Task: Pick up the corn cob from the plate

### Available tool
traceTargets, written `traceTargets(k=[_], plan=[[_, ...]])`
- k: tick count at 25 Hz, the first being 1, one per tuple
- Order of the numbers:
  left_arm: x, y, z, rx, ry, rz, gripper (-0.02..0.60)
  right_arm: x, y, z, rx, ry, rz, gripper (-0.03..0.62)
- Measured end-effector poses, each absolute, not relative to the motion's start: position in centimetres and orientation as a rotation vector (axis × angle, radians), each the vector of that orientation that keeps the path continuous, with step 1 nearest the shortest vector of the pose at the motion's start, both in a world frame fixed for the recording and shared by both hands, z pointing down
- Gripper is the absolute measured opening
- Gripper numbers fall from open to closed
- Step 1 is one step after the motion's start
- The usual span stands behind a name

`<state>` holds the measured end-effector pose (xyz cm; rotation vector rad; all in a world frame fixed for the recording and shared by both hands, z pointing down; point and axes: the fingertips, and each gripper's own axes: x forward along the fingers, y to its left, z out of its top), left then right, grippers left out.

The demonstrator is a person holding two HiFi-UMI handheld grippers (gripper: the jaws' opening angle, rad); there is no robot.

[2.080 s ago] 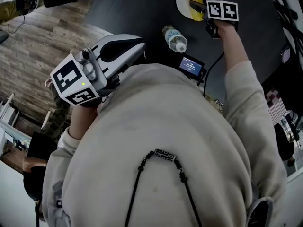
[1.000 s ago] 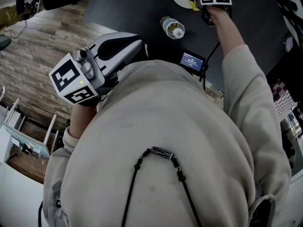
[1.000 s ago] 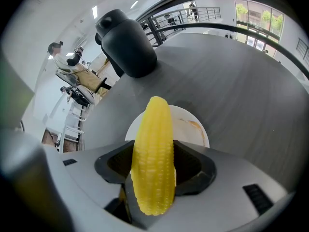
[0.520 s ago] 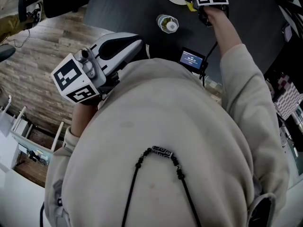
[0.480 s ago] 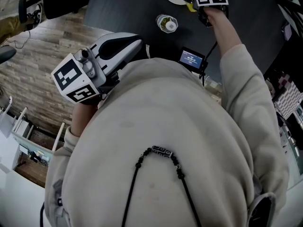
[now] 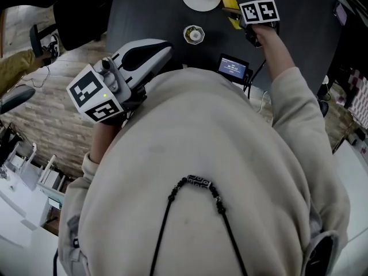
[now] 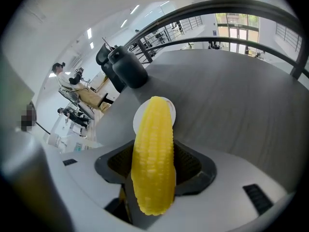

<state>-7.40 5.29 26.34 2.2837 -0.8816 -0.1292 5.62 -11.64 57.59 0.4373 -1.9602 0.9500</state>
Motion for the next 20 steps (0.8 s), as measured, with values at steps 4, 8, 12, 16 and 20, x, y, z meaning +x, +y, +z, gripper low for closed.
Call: traceTargets(k=[4,8,12,16,20], plan=[[-6.6,4.2,25.7,2.332,-0.821,-0.098,0.0,8.9,-10.5,56.4,0.496,-1.972,0.988,0.247],[-5.4,3.0,25.2,2.372,-0.755,-0.073,0.0,11.7,-9.2,55.1,0.565,-1.991,1.034,0.247],[-4.5,1.8,25.0,2.42,-0.672,-0.035,0.0,13.7,-8.4,52.5,0.657,-2.044,1.075,0.247],[-3.7,0.8,24.6,2.458,-0.608,-0.009,0.0,14.7,-8.0,47.7,0.726,-2.138,1.07,0.247],[-2.9,0.0,24.3,2.488,-0.552,0.009,0.0,14.8,-7.6,42.1,0.76,-2.241,1.031,0.247]])
